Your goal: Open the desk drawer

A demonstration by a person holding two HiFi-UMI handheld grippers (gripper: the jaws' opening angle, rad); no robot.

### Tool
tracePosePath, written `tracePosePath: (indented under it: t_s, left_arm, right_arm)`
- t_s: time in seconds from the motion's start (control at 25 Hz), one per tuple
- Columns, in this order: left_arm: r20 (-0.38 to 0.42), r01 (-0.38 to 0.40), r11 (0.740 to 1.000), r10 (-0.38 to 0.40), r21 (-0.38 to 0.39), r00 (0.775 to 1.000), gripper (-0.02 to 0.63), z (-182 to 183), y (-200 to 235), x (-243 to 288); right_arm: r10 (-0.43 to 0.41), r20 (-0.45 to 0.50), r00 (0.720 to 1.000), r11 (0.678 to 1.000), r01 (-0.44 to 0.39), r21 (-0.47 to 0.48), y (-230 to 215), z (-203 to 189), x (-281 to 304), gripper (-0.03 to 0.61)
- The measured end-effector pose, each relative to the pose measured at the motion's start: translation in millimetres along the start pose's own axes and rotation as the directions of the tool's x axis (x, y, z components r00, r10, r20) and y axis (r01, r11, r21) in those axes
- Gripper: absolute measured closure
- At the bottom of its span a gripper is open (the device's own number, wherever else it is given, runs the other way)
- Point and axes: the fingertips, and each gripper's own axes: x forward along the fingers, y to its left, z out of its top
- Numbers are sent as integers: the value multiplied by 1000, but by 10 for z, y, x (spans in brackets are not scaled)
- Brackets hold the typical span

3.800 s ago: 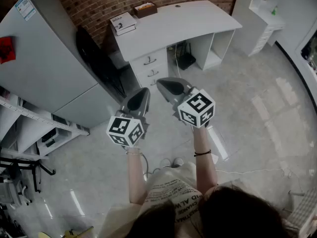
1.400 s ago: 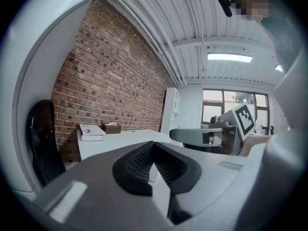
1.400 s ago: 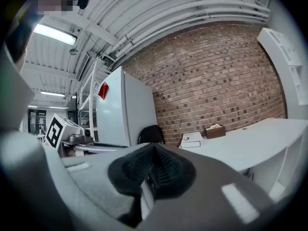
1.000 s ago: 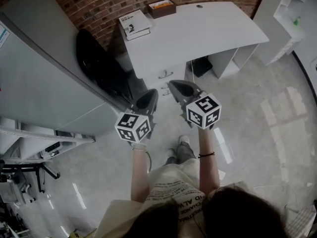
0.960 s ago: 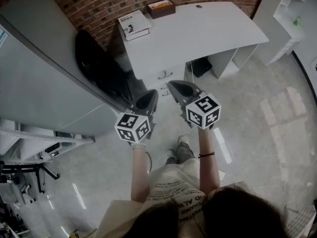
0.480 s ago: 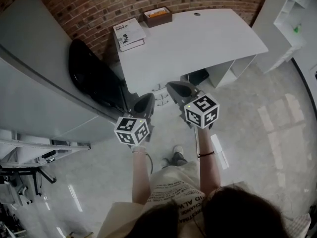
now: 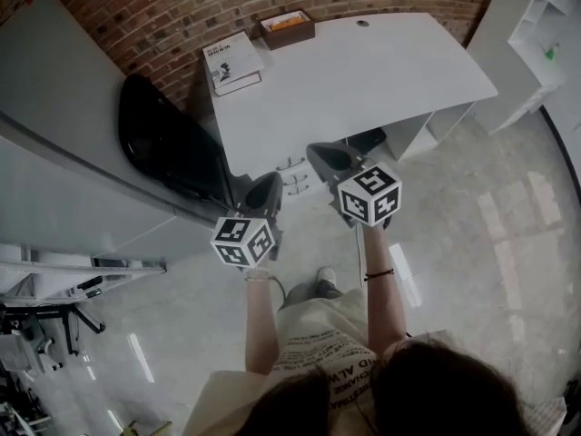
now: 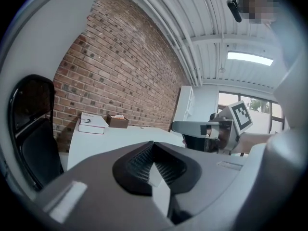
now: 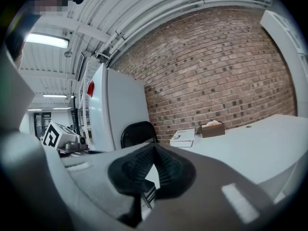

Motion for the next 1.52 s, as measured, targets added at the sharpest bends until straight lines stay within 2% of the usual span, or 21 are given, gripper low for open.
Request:
tracePosePath:
  t_s: [0.2,0.52,0.68,1.16,1.52]
  left_arm:
    - [-47,-28,999,27,-25,999,620,-260,165,46]
    - [-76,-43,995,36,-88,996,621,-649,465,167]
    - [-93,-61,993,52,-98,994,620,-874,615,239]
    - [-135,-35,994,20,-107,991,621,-1502,854,600]
    - [-190,-58,990,33,-129,981,621,-1993,1070,673]
  right_arm:
    - [-12,10,1000,998,11,60,-92,-195,96,578]
    - [6,-20,1000,992,-3,126,-140,-616,364,578]
    - [2,-34,999,992,2,127,-259,-842,490,578]
    - [19,-75,997,989,-7,147,-545,-1507,770,578]
    - [9,-77,997,958,14,285,-744,-2111,905,578]
